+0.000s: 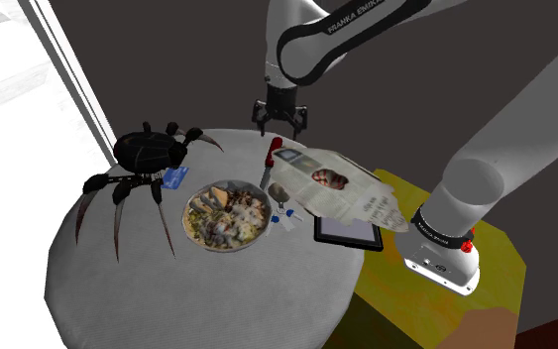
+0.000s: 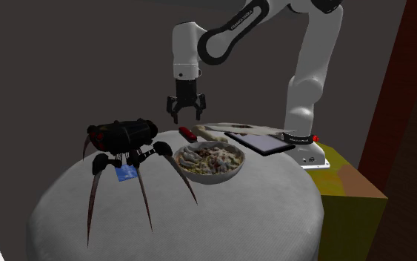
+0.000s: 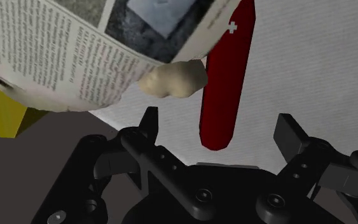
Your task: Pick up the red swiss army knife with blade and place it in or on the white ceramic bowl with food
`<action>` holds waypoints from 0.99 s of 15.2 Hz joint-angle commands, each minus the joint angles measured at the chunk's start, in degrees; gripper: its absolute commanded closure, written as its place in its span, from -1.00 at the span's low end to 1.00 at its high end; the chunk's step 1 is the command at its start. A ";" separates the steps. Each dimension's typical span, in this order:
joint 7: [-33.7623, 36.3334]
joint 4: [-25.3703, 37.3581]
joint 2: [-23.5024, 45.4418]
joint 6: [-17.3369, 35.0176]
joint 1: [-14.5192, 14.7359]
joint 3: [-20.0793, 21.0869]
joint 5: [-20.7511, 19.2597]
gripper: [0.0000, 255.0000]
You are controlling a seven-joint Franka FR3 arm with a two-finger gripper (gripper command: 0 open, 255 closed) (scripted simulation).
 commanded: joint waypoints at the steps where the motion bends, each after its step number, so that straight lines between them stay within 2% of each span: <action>1: 3.04 0.76 2.24 1.44 -0.37 0.58 -1.42 -1.00; 7: 4.50 -1.22 5.93 6.79 -0.42 0.86 -3.36 -1.00; 15: 4.50 -1.22 5.93 6.79 -0.41 0.85 -3.36 -1.00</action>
